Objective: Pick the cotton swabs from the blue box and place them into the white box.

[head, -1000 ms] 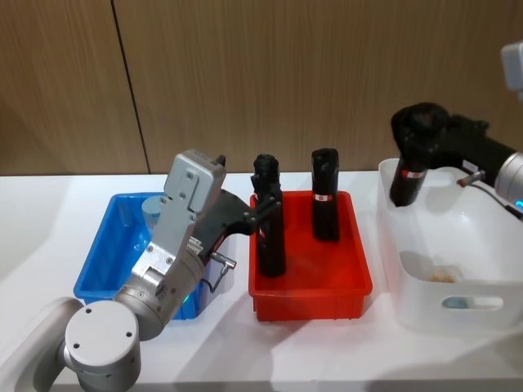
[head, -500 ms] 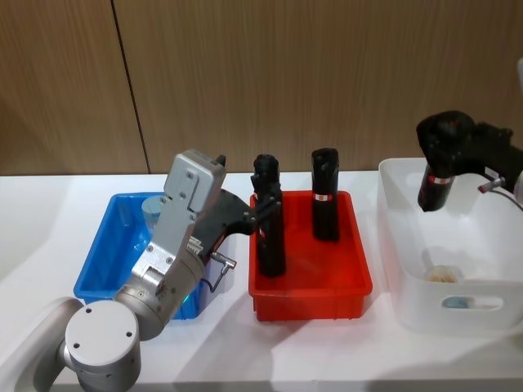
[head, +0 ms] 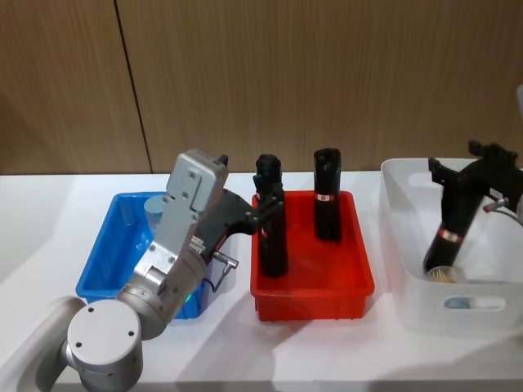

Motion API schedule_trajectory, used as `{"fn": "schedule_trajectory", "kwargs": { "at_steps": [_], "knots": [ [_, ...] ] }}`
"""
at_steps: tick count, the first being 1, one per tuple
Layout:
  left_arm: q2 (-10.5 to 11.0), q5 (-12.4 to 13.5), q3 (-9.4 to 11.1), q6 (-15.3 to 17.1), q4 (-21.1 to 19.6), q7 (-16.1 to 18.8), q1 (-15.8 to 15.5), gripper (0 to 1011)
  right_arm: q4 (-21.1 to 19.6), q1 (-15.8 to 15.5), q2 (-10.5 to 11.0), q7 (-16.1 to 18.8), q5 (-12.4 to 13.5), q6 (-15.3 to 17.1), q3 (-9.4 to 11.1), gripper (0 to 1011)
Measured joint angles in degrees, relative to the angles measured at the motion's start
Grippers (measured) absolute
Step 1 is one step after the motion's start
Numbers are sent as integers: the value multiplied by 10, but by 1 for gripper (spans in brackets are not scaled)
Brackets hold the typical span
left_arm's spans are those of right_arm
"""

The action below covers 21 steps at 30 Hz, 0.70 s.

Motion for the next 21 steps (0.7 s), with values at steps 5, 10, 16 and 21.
{"fn": "schedule_trajectory", "kwargs": {
  "at_steps": [5, 10, 16, 21],
  "knots": [
    [0, 0, 0, 0, 0, 0, 0, 1003, 6, -2, 0, -2, 0, -5, -1, 970],
    [0, 0, 0, 0, 0, 0, 0, 1003, 10, -3, 0, -3, 0, -8, -2, 1001],
    [0, 0, 0, 0, 0, 0, 0, 1003, 12, -4, 0, -4, 0, -11, -2, 1001],
    [0, 0, 0, 0, 0, 0, 0, 1003, 12, -5, 0, -5, 0, -12, -2, 1001]
  ]
}}
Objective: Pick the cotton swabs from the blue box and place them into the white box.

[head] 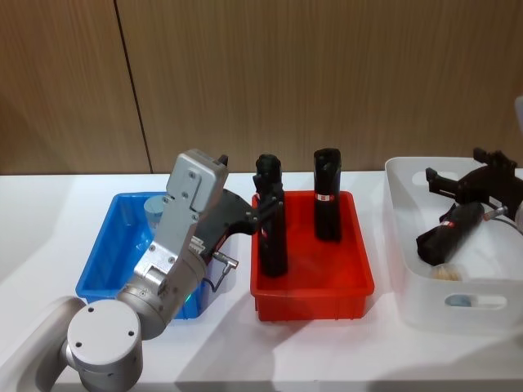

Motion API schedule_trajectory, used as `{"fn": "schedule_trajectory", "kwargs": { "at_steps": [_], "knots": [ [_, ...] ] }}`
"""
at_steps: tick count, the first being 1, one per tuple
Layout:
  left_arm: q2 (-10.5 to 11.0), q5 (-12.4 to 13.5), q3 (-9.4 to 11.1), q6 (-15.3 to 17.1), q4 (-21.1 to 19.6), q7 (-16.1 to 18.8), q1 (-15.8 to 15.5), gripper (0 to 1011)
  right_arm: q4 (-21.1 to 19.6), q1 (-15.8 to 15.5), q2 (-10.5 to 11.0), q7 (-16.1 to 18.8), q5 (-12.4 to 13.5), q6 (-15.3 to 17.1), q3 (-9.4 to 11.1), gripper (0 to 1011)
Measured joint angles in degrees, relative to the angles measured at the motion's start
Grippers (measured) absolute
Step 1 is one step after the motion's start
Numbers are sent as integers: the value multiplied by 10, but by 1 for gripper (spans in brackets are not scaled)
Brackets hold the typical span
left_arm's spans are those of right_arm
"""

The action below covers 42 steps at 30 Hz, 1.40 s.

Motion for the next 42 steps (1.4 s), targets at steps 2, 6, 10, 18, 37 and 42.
{"fn": "schedule_trajectory", "kwargs": {
  "at_steps": [2, 6, 10, 18, 37, 42],
  "knots": [
    [0, 0, 0, 0, 0, 0, 0, 1003, -3, -4, 0, -2, 1, -2, 0, 1002],
    [0, 0, 0, 0, 0, 0, 0, 1003, -15, -15, 0, -9, 4, -8, -2, 1001],
    [0, 0, 0, 0, 0, 0, 0, 1003, -33, -33, 1, -20, 10, -18, -4, 1002],
    [0, 0, 0, 0, 0, 0, 0, 1003, -79, -78, 2, -49, 25, -44, -8, 1001],
    [0, 0, 0, 0, 0, 0, 0, 1003, -184, -183, 6, -115, 58, -103, -19, 1001],
    [0, 0, 0, 0, 0, 0, 0, 1003, -214, -213, 7, -133, 68, -120, -22, 1002]
  ]
}}
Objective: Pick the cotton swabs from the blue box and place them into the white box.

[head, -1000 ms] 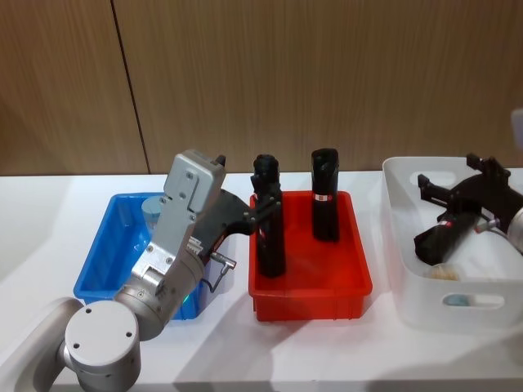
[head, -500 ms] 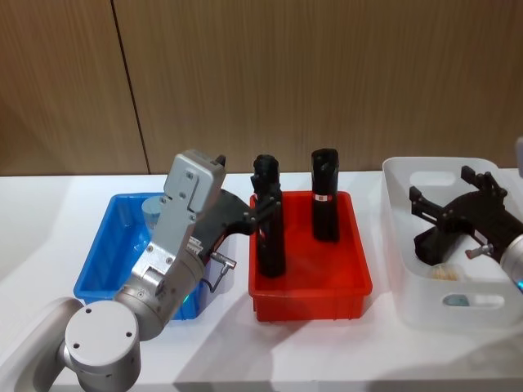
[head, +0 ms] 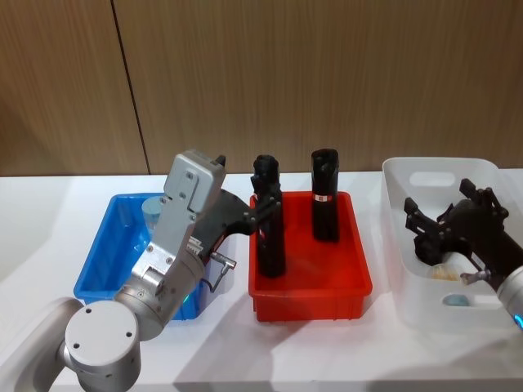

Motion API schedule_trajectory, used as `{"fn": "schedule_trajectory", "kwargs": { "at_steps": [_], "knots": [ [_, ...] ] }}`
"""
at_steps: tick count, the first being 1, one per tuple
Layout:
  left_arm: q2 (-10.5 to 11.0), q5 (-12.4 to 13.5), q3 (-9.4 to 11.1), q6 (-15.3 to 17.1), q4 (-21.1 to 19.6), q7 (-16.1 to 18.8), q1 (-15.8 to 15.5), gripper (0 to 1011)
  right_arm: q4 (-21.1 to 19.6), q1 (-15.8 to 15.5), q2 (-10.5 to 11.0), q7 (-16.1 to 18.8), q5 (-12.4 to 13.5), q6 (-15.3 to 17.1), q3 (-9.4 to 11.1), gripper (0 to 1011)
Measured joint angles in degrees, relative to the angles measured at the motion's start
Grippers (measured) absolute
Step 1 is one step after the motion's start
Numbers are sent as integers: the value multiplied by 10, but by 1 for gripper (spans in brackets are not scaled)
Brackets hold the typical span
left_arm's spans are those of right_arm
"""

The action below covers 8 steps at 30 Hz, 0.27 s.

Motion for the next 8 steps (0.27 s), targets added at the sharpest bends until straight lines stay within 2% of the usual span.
{"fn": "schedule_trajectory", "kwargs": {
  "at_steps": [8],
  "knots": [
    [0, 0, 0, 0, 0, 0, 0, 1003, -30, -30, 1, -19, 10, -17, -3, 1001]
  ]
}}
